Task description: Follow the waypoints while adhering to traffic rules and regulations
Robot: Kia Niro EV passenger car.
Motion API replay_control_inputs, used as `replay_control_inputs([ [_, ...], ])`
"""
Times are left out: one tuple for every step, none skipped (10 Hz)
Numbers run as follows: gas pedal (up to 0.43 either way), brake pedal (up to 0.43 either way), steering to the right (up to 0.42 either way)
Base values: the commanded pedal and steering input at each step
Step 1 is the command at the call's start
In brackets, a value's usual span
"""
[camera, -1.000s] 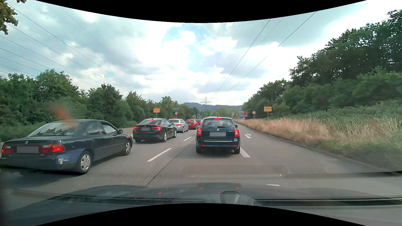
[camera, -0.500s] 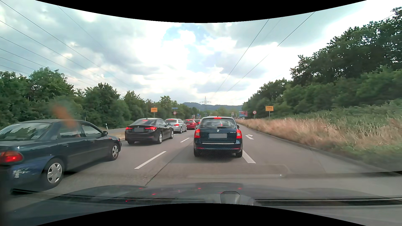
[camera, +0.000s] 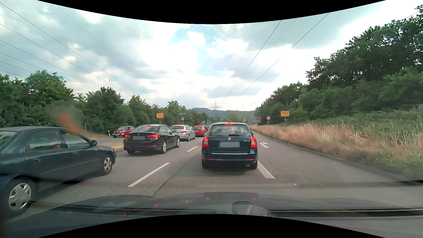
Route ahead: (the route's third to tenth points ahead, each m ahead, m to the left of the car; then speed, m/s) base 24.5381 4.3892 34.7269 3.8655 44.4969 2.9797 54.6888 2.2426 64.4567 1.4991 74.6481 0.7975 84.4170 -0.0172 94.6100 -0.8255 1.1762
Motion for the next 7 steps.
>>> replay_control_inputs([
  [0.0, 0.207, 0.006],
  [0.0, 0.207, 0.007],
  [0.0, 0.207, 0.006],
  [0.0, 0.207, 0.006],
  [0.0, 0.207, 0.007],
  [0.0, 0.207, 0.007],
  [0.0, 0.207, 0.006],
])
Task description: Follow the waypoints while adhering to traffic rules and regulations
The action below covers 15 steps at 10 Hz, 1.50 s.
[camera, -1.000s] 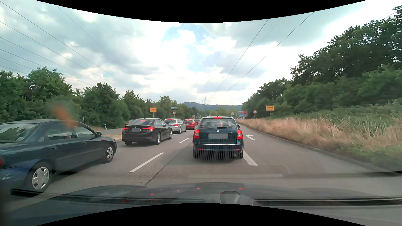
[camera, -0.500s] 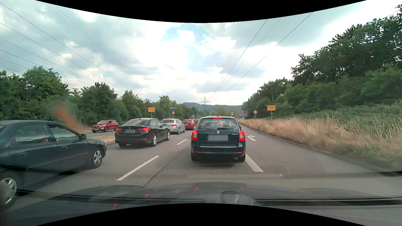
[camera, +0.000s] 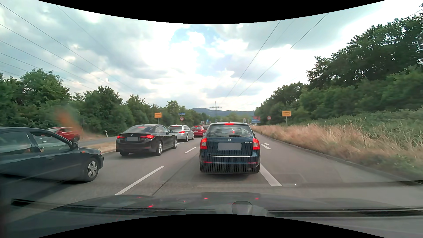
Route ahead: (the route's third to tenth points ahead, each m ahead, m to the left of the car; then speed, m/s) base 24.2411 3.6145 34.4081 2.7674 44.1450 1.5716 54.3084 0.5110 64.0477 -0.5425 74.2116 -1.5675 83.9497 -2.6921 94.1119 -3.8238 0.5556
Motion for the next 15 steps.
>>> replay_control_inputs([
  [0.0, 0.207, 0.006],
  [0.0, 0.207, 0.006],
  [0.0, 0.207, 0.006],
  [0.0, 0.207, 0.006],
  [0.0, 0.207, 0.006],
  [0.0, 0.213, 0.006],
  [0.0, 0.213, 0.006],
  [0.0, 0.213, 0.006],
  [0.0, 0.213, 0.006],
  [0.0, 0.238, 0.005],
  [0.0, 0.268, 0.004],
  [0.0, 0.274, 0.004],
  [0.0, 0.274, 0.004],
  [0.0, 0.28, 0.004],
  [0.0, 0.28, 0.004],
])
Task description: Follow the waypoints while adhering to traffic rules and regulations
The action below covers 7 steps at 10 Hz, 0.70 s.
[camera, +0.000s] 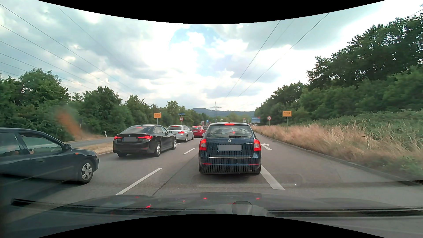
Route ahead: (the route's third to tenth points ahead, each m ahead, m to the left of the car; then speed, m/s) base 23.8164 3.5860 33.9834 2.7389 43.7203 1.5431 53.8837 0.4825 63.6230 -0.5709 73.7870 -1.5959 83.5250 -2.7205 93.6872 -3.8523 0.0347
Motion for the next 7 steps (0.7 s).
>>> replay_control_inputs([
  [0.0, 0.28, 0.004],
  [0.0, 0.28, 0.004],
  [0.0, 0.28, 0.004],
  [0.0, 0.28, 0.004],
  [0.0, 0.28, 0.004],
  [0.0, 0.28, 0.004],
  [0.0, 0.28, 0.004],
])
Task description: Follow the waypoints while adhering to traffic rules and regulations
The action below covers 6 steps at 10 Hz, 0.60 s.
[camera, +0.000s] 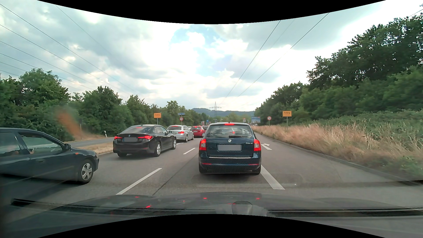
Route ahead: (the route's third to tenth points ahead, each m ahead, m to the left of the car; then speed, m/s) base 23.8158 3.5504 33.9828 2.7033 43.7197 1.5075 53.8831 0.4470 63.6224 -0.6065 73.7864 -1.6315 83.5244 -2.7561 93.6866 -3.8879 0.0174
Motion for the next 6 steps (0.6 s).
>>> replay_control_inputs([
  [0.0, 0.28, 0.004],
  [0.0, 0.28, 0.004],
  [0.0, 0.28, 0.004],
  [0.0, 0.28, 0.003],
  [0.0, 0.287, 0.003],
  [0.0, 0.287, 0.003],
])
